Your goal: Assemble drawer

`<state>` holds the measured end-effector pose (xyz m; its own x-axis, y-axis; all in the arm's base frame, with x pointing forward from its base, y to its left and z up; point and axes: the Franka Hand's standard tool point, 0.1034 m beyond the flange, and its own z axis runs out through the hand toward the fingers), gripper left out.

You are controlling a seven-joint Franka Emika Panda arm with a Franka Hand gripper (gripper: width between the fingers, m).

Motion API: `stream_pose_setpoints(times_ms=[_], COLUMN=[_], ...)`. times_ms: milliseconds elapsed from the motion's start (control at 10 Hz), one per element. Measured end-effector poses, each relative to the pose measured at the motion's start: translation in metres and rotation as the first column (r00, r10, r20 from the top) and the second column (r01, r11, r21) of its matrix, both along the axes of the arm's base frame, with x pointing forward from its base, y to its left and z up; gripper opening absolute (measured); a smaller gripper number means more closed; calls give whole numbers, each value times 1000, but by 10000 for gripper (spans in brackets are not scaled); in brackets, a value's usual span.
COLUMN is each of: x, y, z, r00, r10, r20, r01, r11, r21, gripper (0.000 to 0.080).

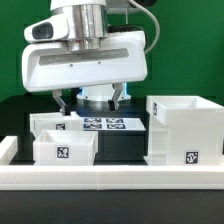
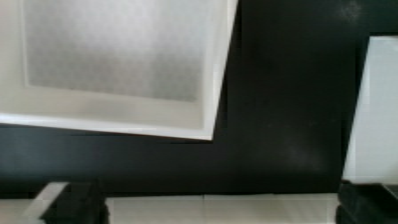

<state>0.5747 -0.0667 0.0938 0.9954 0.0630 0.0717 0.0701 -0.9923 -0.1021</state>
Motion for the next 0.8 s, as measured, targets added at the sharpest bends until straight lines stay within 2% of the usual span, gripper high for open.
stream_pose_setpoints(times_ms=[200, 300, 400, 800], x=[-3, -8, -13, -27], y=[-3, -12, -14, -11], z=[-3, -9, -19, -47], r00=[1000, 999, 999, 997], r10=[-12, -39, -51, -58], r20=[-10, -21, -17, -52], r01=[12, 39, 51, 58], r11=[1000, 999, 999, 998], r21=[10, 14, 2, -2], gripper=[649, 649, 649, 649])
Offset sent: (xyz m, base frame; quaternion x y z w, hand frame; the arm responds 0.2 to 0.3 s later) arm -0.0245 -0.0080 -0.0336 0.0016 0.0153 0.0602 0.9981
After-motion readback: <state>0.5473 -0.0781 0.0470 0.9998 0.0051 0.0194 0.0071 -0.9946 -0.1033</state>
